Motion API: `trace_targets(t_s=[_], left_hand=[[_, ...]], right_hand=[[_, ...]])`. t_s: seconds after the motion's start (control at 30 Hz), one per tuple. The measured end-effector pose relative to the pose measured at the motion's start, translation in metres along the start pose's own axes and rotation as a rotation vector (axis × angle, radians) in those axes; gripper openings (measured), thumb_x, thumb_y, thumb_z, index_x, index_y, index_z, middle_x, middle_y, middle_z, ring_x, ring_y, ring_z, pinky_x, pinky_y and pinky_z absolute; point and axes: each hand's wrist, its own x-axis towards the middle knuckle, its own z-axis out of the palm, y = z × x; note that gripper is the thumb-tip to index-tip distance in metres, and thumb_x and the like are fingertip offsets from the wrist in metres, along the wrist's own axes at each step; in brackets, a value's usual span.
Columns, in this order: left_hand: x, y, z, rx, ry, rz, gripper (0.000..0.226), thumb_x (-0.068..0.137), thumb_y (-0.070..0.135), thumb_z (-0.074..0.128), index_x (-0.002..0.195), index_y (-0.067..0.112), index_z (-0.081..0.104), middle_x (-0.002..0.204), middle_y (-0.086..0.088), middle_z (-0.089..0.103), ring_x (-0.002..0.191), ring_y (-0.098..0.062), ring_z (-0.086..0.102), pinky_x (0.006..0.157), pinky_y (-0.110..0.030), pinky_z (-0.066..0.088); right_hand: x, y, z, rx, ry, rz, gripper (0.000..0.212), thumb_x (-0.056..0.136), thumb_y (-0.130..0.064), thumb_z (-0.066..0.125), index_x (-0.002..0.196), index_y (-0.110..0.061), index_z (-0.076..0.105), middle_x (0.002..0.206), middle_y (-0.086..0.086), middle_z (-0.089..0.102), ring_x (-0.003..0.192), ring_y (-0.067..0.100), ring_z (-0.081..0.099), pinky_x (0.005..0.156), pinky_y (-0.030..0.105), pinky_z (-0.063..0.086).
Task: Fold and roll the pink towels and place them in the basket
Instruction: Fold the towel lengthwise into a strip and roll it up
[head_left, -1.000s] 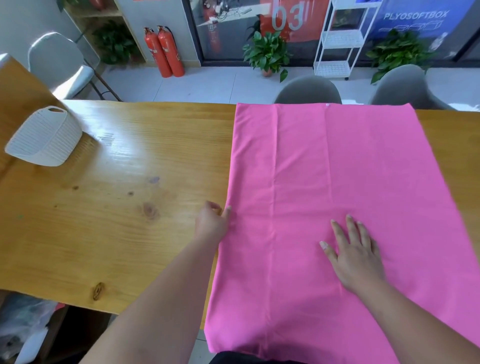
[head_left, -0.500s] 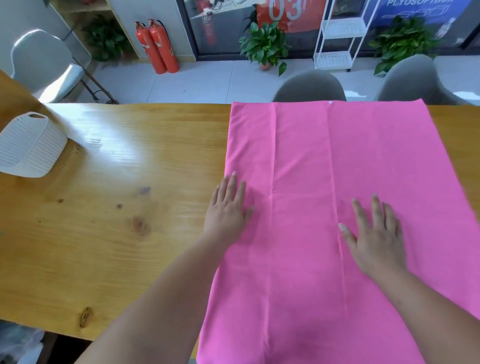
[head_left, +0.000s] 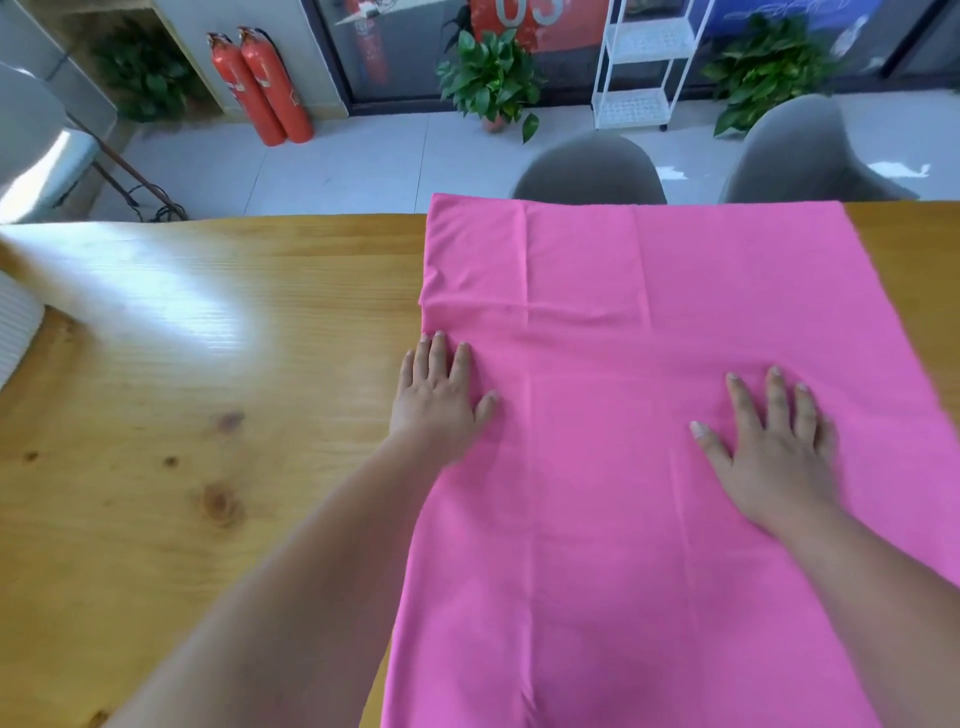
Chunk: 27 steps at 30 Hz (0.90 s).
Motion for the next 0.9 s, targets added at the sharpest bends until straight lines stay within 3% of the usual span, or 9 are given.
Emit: trace_targets(t_s=[0.13,0.27,0.4,0.57,0.7,0.8,0.9], left_hand=[[-0.038,-0.002,0.022,-0.014,0.08,0.026,0.09,0.101,0.079,0.013,0.169,0.022,-0.003,0.175,-0.012,-0.013,0.161,-0.027,-0.02,0.132,-0.05,0.0],[-0.03,-0.004,0.017,0.04,0.016,0.019,0.092,0.098,0.08,0.006,0.169,0.022,-0.006,0.174,-0.015,-0.019,0.159,-0.029,-0.026,0.131,-0.052,-0.005],[-0.037,0.013,0.015,-0.043,0.083,0.011,0.089,0.103,0.075,0.012,0.169,0.018,-0.004,0.175,-0.015,-0.017,0.16,-0.029,-0.024,0.131,-0.05,-0.004],[-0.037,0.009,0.022,0.0,0.034,0.052,0.096,0.099,0.083,0.009,0.168,0.019,-0.008,0.174,-0.012,-0.018,0.16,-0.028,-0.024,0.132,-0.049,-0.003],[-0.007,0.018,0.0,0.062,-0.131,0.013,0.095,0.099,0.08,0.012,0.167,0.019,-0.015,0.172,-0.015,-0.025,0.159,-0.031,-0.024,0.131,-0.051,-0.006],[-0.033,0.042,-0.001,0.021,-0.065,0.028,0.084,0.105,0.068,0.017,0.168,0.018,-0.007,0.174,-0.014,-0.017,0.161,-0.032,-0.019,0.131,-0.052,-0.004],[-0.119,0.067,0.03,-0.081,0.042,0.12,0.081,0.107,0.07,0.012,0.169,0.021,-0.005,0.175,-0.006,-0.017,0.161,-0.026,-0.02,0.132,-0.049,-0.002]], right_hand=[[-0.025,-0.002,0.013,-0.003,0.005,0.011,0.086,0.095,-0.081,0.01,0.167,-0.037,-0.009,0.175,0.006,-0.018,0.161,0.032,-0.013,0.129,0.059,0.003],[-0.021,-0.002,0.002,-0.017,-0.07,0.013,0.088,0.093,-0.083,0.008,0.165,-0.038,-0.016,0.172,0.004,-0.028,0.16,0.032,-0.019,0.129,0.058,-0.001],[-0.029,-0.011,0.004,0.037,-0.017,0.023,0.087,0.095,-0.081,0.006,0.167,-0.035,-0.009,0.174,0.007,-0.019,0.16,0.033,-0.015,0.129,0.06,0.003],[-0.027,-0.009,0.01,0.017,-0.028,0.032,0.086,0.095,-0.083,0.005,0.165,-0.038,-0.014,0.174,0.006,-0.022,0.16,0.032,-0.017,0.13,0.057,-0.001],[-0.002,-0.014,-0.012,0.021,-0.146,0.046,0.089,0.093,-0.083,0.007,0.166,-0.036,-0.014,0.172,0.006,-0.026,0.16,0.034,-0.019,0.129,0.058,-0.001],[-0.02,-0.029,-0.011,0.068,-0.029,0.024,0.083,0.1,-0.075,0.013,0.169,-0.031,0.004,0.175,0.007,-0.014,0.161,0.035,-0.011,0.129,0.058,0.002],[-0.082,-0.037,0.02,0.082,0.074,-0.141,0.074,0.104,-0.071,0.009,0.168,-0.034,0.008,0.176,0.004,-0.01,0.162,0.031,-0.009,0.131,0.053,0.001]])
